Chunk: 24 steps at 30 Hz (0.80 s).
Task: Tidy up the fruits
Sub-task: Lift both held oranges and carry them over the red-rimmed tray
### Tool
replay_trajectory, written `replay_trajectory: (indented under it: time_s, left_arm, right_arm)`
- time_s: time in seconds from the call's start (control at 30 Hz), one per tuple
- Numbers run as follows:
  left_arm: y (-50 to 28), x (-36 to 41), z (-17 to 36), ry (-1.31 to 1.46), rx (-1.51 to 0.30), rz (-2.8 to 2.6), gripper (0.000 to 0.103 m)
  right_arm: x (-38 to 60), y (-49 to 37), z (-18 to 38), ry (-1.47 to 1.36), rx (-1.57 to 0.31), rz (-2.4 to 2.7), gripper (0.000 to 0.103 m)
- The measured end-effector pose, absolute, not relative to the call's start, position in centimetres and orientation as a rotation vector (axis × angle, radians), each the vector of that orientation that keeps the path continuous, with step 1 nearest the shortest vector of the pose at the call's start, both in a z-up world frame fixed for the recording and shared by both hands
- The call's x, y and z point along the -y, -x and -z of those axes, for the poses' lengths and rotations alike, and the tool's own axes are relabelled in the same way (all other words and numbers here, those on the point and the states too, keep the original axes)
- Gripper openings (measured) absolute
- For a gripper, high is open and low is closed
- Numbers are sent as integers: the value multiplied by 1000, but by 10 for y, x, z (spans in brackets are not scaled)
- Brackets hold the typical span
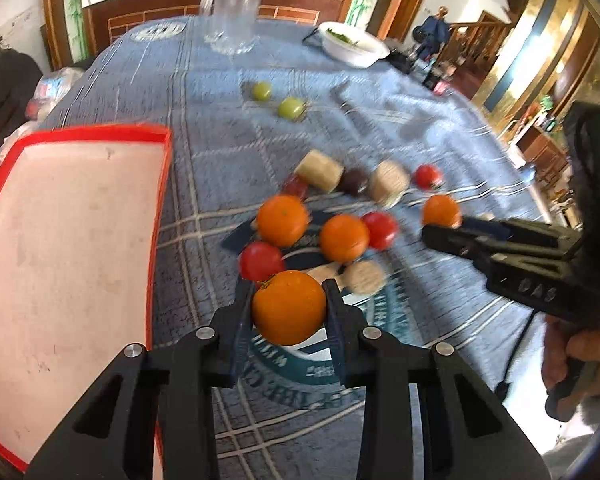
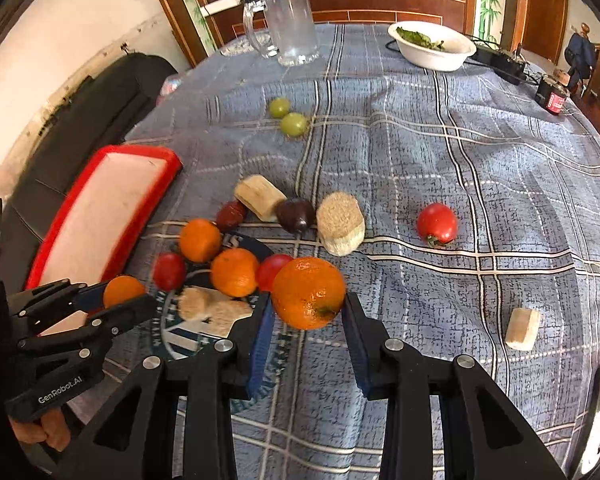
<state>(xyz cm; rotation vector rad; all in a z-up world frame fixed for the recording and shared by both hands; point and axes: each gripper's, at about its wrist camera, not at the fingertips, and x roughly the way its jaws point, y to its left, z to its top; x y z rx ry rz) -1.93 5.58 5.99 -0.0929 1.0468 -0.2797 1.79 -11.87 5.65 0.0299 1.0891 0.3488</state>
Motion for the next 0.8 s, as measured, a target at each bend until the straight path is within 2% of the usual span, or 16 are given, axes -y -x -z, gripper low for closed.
replay_trajectory:
  time_s: [0.3,0.8]
  left_arm:
    - [18,-53,-86,106,-988,328,31]
    - [33,-120,-107,214,-912,188,31]
  right_arm:
    - [109,-11,-77,-21,-1042,-365,35]
    - [63,0,-103,-4,-996,-503,35]
